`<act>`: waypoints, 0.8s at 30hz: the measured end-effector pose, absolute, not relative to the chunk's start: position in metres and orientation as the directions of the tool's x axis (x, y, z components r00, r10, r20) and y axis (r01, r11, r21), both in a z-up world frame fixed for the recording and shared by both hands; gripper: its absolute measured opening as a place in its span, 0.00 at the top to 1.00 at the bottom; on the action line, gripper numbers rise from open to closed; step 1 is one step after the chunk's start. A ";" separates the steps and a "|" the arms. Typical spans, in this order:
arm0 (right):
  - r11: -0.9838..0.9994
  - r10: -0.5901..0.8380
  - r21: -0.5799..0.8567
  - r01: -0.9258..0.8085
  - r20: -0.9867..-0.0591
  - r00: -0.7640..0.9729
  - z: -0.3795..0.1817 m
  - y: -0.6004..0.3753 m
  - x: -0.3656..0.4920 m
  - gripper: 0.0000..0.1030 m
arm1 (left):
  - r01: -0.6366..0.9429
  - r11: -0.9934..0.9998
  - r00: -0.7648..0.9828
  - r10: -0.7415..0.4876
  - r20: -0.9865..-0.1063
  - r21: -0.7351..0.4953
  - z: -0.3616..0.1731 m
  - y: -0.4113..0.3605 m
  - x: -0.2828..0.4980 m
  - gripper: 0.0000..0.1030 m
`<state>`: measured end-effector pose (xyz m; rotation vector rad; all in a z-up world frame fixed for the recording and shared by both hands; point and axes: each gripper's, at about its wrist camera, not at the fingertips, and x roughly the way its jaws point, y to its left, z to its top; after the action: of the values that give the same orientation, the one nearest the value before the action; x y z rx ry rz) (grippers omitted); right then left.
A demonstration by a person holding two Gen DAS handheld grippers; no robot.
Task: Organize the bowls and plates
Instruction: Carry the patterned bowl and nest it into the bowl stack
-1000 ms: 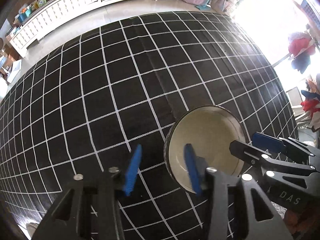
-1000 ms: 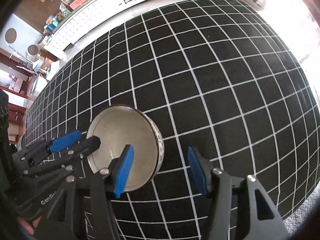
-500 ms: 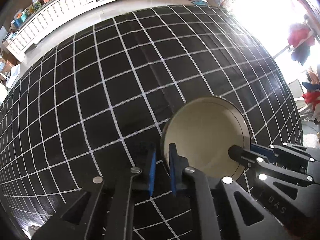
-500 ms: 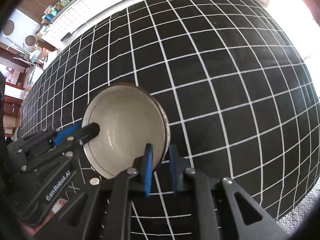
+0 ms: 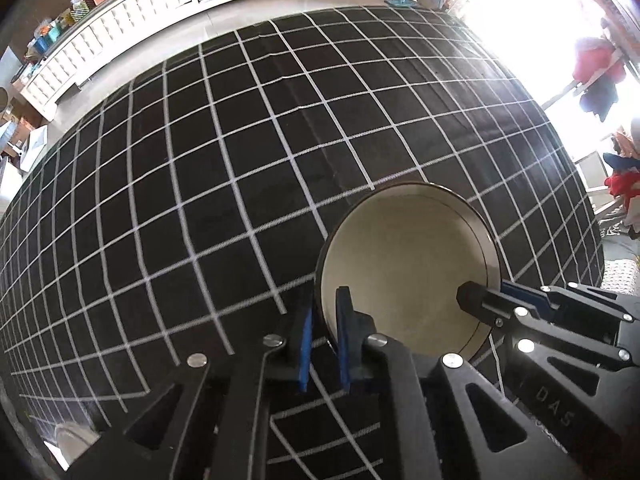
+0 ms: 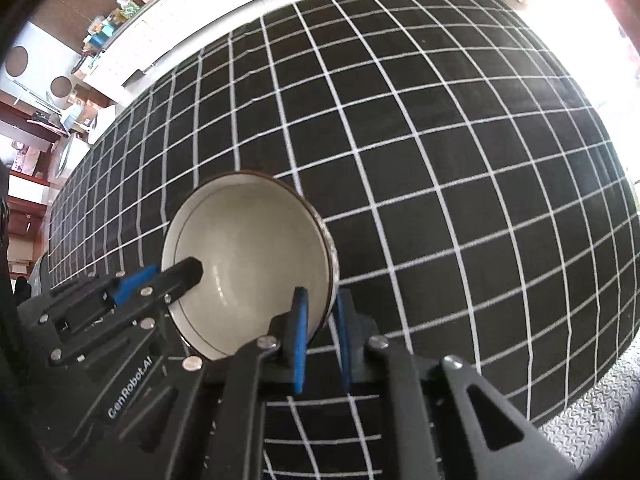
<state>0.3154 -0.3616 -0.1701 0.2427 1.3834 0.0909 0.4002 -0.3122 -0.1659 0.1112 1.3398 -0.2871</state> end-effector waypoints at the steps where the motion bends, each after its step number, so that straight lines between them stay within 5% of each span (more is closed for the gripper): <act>1: 0.972 0.207 0.224 0.074 -0.959 0.193 -0.165 -0.360 0.311 0.83 | 0.270 0.959 0.207 -0.142 -0.968 -0.083 -0.162 -0.311 0.396 0.91; 24: 0.975 0.212 0.189 -0.115 -0.948 0.239 -0.107 -0.245 0.226 0.83 | 0.132 0.984 0.303 -0.151 -0.941 -0.115 -0.101 -0.180 0.275 0.90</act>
<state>0.2263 -0.2448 -0.1068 0.0860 1.3111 0.2239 0.2747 -0.1804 -0.1014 -0.0170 1.2492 -0.1879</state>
